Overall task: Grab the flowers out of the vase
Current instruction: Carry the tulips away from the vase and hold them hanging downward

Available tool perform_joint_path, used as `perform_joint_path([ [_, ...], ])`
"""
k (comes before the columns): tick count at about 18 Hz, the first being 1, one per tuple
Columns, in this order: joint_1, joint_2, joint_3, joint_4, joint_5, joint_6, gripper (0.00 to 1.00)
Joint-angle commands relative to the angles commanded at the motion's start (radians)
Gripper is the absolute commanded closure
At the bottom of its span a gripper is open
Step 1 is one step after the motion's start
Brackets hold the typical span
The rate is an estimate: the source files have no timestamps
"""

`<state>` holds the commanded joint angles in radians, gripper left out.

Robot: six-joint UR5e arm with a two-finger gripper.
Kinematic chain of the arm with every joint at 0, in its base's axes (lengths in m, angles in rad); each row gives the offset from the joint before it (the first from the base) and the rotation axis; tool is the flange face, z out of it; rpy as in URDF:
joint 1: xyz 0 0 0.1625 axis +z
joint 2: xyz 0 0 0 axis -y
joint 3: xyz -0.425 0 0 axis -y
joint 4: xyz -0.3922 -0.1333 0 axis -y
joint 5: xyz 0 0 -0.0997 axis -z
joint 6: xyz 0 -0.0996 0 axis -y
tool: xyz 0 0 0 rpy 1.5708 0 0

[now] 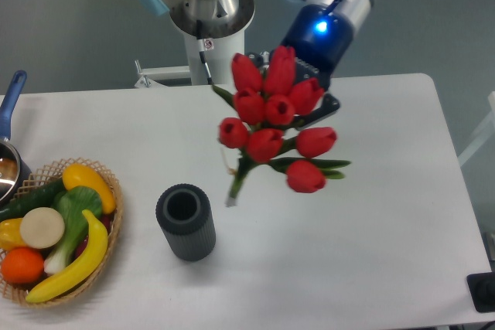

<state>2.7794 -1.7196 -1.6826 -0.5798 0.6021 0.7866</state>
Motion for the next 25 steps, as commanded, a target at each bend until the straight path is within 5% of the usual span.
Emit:
perform_joint_path([
  [4, 0.028, -0.005, -0.026, -0.018, 0.151, 0.063, 0.96],
  [8, 0.020, -0.049, -0.063, -0.032, 0.506, 0.131, 1.00],
  [12, 0.003, -0.092, -0.065, -0.040, 0.599, 0.135, 1.00],
  [15, -0.055, -0.147, -0.042, -0.077, 0.781, 0.143, 0.99],
  [21, -0.139, -0.221, 0.084, -0.300, 0.965, 0.194, 0.92],
  [25, -0.158, -0.222, 0.101, -0.362, 0.993, 0.192, 0.93],
])
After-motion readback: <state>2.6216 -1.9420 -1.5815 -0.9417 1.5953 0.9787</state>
